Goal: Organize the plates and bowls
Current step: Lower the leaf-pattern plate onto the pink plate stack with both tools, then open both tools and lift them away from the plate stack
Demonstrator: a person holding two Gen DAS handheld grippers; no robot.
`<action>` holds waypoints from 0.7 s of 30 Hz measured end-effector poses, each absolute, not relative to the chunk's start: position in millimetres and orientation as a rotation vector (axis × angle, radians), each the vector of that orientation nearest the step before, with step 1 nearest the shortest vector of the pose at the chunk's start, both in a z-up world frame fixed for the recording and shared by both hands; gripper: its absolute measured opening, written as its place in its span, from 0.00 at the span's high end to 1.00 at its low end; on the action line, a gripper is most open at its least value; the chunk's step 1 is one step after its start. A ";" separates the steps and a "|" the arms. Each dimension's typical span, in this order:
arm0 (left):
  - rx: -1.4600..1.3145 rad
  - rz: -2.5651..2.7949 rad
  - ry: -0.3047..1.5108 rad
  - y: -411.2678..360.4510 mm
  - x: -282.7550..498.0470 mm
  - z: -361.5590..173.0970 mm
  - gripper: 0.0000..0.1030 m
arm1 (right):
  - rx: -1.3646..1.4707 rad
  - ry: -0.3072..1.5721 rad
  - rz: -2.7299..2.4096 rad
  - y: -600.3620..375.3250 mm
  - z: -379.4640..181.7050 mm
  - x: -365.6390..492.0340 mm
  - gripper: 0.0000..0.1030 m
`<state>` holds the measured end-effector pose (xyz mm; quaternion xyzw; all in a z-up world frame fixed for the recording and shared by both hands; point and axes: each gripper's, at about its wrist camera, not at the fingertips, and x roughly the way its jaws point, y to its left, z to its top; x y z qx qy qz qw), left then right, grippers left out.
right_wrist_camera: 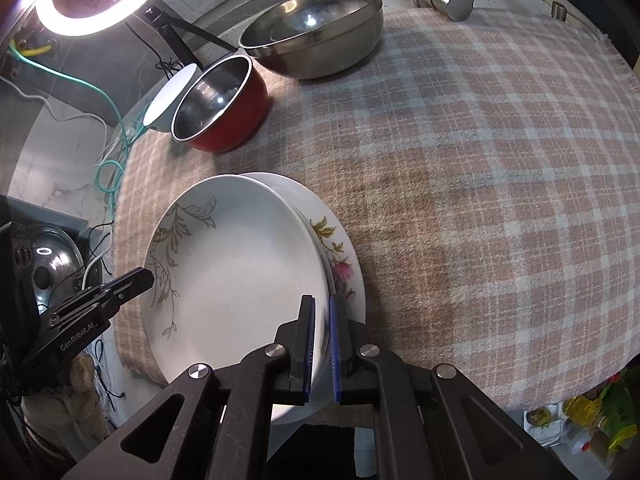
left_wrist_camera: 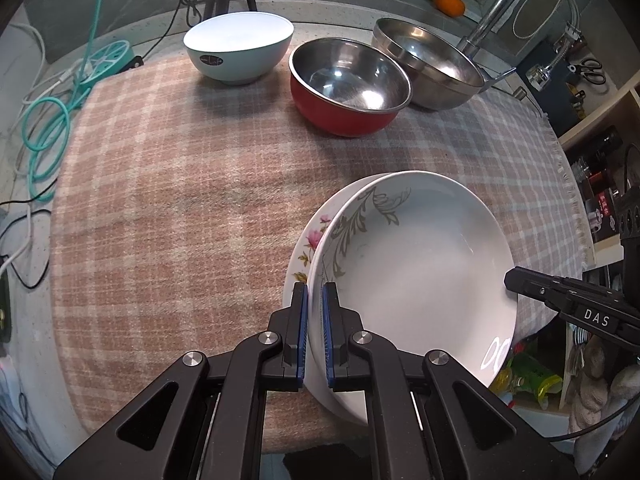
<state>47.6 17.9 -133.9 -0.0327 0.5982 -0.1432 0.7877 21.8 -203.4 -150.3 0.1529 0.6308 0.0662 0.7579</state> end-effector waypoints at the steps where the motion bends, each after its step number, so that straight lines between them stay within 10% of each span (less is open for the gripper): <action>1: -0.068 -0.311 1.289 17.2 47.8 -134.1 0.95 | 0.332 1.375 0.145 -203.3 -150.1 21.6 0.93; 21: -0.085 -0.329 1.304 19.2 46.5 -135.5 0.91 | 0.330 1.368 0.167 -203.5 -145.3 17.8 0.89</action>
